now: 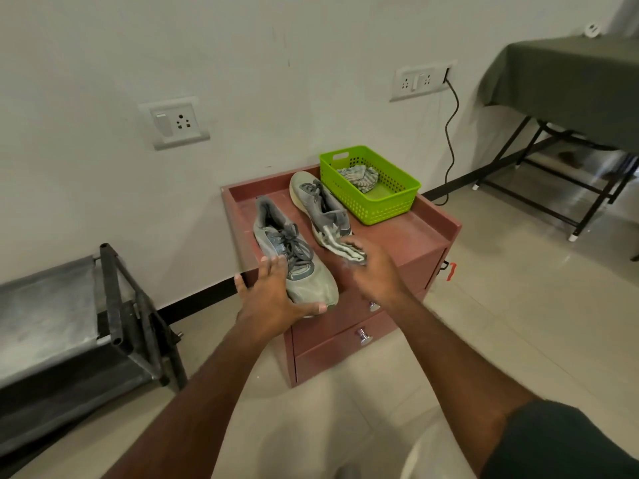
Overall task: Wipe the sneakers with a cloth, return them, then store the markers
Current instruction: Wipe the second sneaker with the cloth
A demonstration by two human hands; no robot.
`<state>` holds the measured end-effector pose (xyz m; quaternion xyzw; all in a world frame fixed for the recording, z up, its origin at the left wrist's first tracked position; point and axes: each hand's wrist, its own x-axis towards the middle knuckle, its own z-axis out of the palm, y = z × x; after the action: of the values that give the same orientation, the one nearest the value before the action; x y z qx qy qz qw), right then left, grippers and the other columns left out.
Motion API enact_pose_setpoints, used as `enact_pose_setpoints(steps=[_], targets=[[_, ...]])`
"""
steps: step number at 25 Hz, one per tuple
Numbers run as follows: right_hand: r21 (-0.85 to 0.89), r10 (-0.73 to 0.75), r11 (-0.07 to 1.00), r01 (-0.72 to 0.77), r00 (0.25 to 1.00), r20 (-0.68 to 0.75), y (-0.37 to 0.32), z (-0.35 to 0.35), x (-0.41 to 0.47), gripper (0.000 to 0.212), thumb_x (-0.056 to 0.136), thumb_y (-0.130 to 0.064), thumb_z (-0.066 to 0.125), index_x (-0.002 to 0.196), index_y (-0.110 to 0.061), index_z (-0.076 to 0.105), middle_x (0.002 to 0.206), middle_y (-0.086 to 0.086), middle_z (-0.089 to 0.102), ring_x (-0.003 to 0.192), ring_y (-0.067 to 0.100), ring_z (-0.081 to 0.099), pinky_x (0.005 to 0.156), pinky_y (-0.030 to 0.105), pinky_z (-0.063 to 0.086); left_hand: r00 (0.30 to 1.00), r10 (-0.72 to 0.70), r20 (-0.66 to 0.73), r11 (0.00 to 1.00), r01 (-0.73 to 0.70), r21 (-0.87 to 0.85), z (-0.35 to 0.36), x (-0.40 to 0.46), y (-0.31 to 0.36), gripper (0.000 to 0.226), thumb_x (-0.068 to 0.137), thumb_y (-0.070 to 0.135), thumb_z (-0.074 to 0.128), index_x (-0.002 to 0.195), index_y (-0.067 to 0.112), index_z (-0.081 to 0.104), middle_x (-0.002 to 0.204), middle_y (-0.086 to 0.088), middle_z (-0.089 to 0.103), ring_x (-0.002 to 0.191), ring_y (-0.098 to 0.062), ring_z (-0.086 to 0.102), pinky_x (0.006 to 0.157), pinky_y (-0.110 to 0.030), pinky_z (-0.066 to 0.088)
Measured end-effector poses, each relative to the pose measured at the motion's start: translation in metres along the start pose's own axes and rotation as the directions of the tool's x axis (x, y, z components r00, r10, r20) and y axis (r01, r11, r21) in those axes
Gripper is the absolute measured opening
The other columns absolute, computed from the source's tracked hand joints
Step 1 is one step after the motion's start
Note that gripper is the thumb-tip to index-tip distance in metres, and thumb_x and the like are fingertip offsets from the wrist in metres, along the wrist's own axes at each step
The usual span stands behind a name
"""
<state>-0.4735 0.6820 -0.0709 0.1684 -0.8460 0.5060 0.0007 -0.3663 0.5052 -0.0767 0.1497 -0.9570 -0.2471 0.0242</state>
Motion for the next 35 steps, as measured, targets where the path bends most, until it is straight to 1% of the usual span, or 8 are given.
enact_pose_setpoints(steps=[7, 11, 14, 17, 21, 24, 30, 35], targets=[[-0.479, 0.036, 0.856, 0.196, 0.901, 0.432, -0.039, 0.023, -0.02, 0.059, 0.078, -0.001, 0.066, 0.134, -0.022, 0.064, 0.14, 0.005, 0.062, 0.126, 0.025, 0.059, 0.105, 0.03, 0.047, 0.997, 0.077, 0.026, 0.955, -0.081, 0.285, 0.0, 0.001, 0.0, 0.122, 0.068, 0.09, 0.048, 0.159, 0.017, 0.009, 0.167, -0.002, 0.013, 0.153, -0.013, 0.009, 0.118, -0.061, -0.011], [0.068, 0.201, 0.961, -0.267, 0.849, 0.489, -0.043, -0.006, -0.043, 0.031, 0.084, 0.009, 0.057, 0.104, -0.004, 0.078, 0.104, 0.018, 0.076, 0.097, 0.031, 0.073, 0.09, 0.036, 0.06, 0.992, 0.125, 0.026, 0.911, -0.125, 0.392, 0.002, -0.005, 0.0, 0.119, 0.074, 0.087, 0.046, 0.159, 0.016, 0.002, 0.167, -0.002, 0.007, 0.154, -0.015, 0.008, 0.116, -0.07, -0.001], [0.366, 0.397, 0.845, -0.39, 0.916, 0.06, -0.025, -0.021, -0.032, 0.034, 0.088, 0.003, 0.052, 0.105, -0.014, 0.077, 0.1, 0.011, 0.077, 0.09, 0.025, 0.073, 0.083, 0.038, 0.062, 0.996, 0.094, 0.01, 0.951, -0.093, 0.295, 0.002, -0.005, -0.002, 0.118, 0.073, 0.088, 0.043, 0.159, 0.018, 0.004, 0.167, 0.001, 0.009, 0.153, -0.013, 0.008, 0.117, -0.067, -0.005], [0.012, 0.216, 0.976, -0.218, 0.953, -0.211, -0.018, -0.013, -0.024, 0.045, 0.09, -0.002, 0.053, 0.127, -0.024, 0.067, 0.11, 0.002, 0.072, 0.087, 0.021, 0.067, 0.076, 0.034, 0.056, 0.998, 0.054, -0.036, 0.964, -0.043, 0.262, 0.001, -0.004, 0.005, 0.123, 0.065, 0.094, 0.044, 0.158, 0.019, 0.015, 0.165, 0.002, 0.021, 0.152, -0.012, 0.013, 0.116, -0.066, -0.011], [-0.404, 0.002, 0.907, 0.117, 0.959, 0.283, -0.03, 0.025, -0.027, 0.047, 0.087, 0.001, 0.056, 0.133, -0.011, 0.062, 0.137, 0.012, 0.059, 0.127, 0.031, 0.054, 0.101, 0.036, 0.045, 0.992, 0.036, -0.12, 0.93, 0.01, 0.368, -0.001, -0.003, 0.009, 0.109, 0.07, 0.091, 0.043, 0.154, 0.024, 0.029, 0.158, 0.003, 0.033, 0.152, -0.014, 0.014, 0.11, -0.071, -0.012], [-0.556, 0.046, 0.808, 0.196, 0.919, 0.392, -0.057, 0.039, -0.033, 0.025, 0.083, -0.007, 0.057, 0.105, -0.012, 0.068, 0.101, 0.012, 0.068, 0.1, 0.033, 0.064, 0.076, 0.032, 0.047, 0.992, 0.044, -0.119, 0.929, 0.003, 0.371, 0.002, 0.0, 0.008, 0.08, 0.088, 0.061, 0.058, 0.153, 0.025, 0.028, 0.16, 0.005, 0.031, 0.152, -0.013, 0.012, 0.108, -0.076, -0.012], [0.465, 0.328, 0.813, -0.35, 0.936, 0.13, -0.04, 0.007, -0.015, 0.04, 0.09, 0.007, 0.047, 0.112, -0.014, 0.073, 0.107, 0.011, 0.075, 0.092, 0.032, 0.072, 0.075, 0.039, 0.059, 0.992, 0.004, -0.123, 0.956, 0.032, 0.292, 0.007, 0.007, 0.008, 0.117, 0.063, 0.094, 0.044, 0.155, 0.024, 0.026, 0.161, -0.003, 0.028, 0.153, -0.018, 0.014, 0.107, -0.069, -0.021], [-0.222, -0.013, 0.975, 0.022, 0.999, 0.041, -0.014, 0.009, -0.015, 0.059, 0.084, 0.01, 0.047, 0.134, -0.018, 0.063, 0.134, 0.004, 0.064, 0.122, 0.021, 0.058, 0.101, 0.032, 0.047, 0.981, -0.005, -0.196, 0.929, 0.077, 0.361, 0.004, 0.001, 0.013, 0.102, 0.076, 0.088, 0.035, 0.148, 0.017, 0.04, 0.156, -0.003, 0.037, 0.152, -0.017, 0.013, 0.111, -0.069, -0.012]])
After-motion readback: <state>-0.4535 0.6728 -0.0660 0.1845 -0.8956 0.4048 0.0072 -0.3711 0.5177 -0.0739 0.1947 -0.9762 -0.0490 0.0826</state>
